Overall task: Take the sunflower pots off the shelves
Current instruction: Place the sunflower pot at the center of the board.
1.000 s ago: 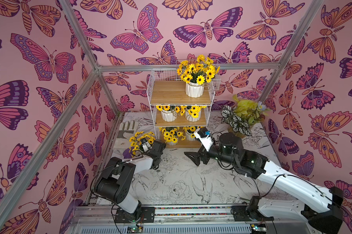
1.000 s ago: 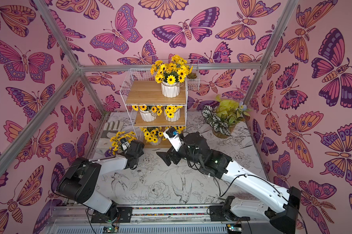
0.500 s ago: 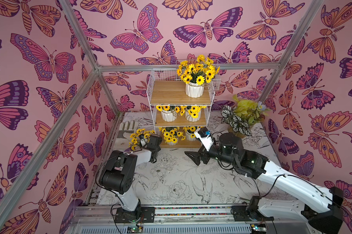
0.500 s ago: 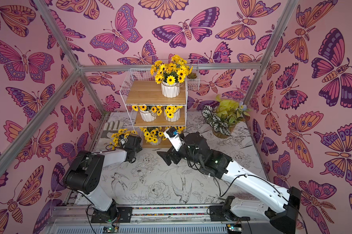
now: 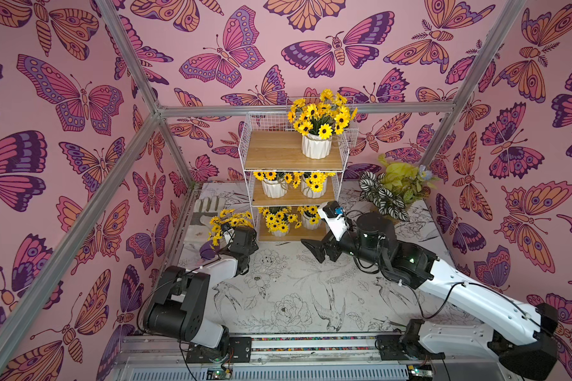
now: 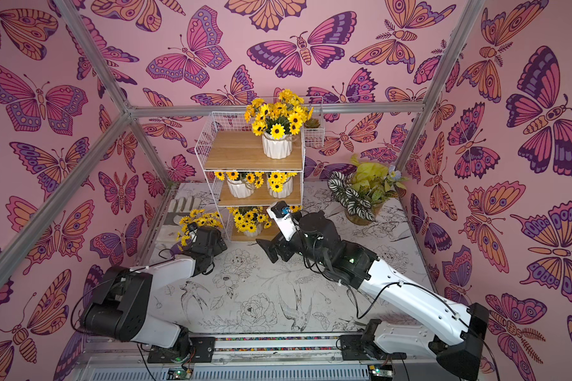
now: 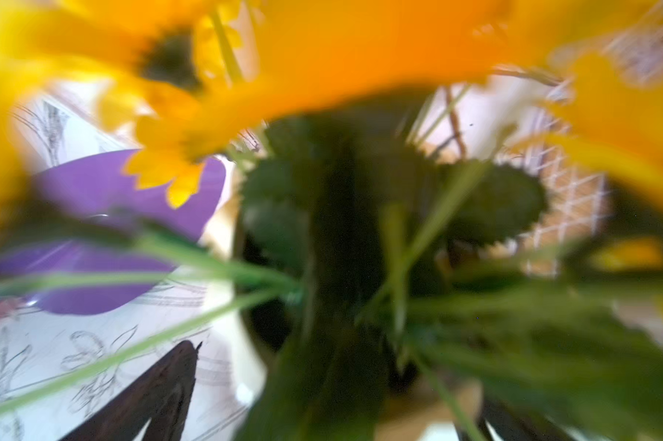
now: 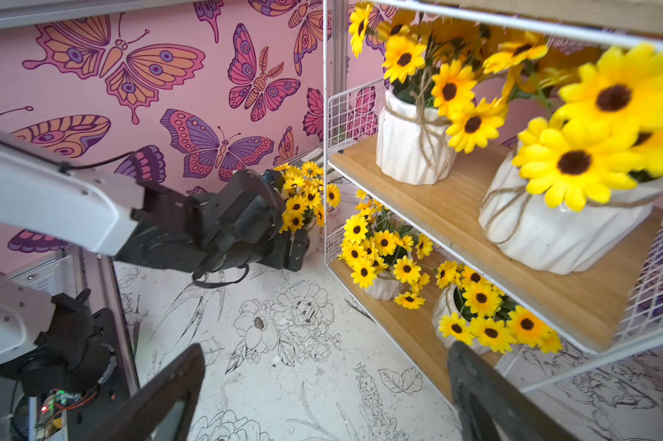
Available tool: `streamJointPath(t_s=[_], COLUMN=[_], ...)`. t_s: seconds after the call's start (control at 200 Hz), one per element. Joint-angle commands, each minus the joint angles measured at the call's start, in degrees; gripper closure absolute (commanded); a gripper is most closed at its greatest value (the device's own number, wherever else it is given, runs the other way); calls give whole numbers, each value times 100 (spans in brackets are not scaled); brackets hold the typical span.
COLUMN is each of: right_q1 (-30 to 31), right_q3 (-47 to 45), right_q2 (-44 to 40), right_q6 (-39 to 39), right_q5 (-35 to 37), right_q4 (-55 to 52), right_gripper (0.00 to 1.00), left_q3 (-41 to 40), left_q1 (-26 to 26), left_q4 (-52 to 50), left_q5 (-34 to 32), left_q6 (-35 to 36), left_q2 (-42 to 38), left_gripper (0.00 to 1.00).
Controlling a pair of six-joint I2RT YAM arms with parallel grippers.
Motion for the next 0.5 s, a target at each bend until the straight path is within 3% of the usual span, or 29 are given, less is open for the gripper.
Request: streamJointPath(t_s=[0.0,0.245,0.496], right_q1=[49,47,46], right_q3=[468,1233,2275], right_q2=[210,694,1392], right_q6=[-183,-289,-555], right_q5=[450,1140,2033], right_q4=[-222,-218,-333], right_gripper=[1,1,1], left_q3=[-277,-696,-408], left_q1=[-31,-262,-710], left_q4=[66,-776,-1715], left_q5=[268,906,1675], left_q6=[257,407,643], left_q2=[-658,-2471,-4559], left_gripper=[0,0,0])
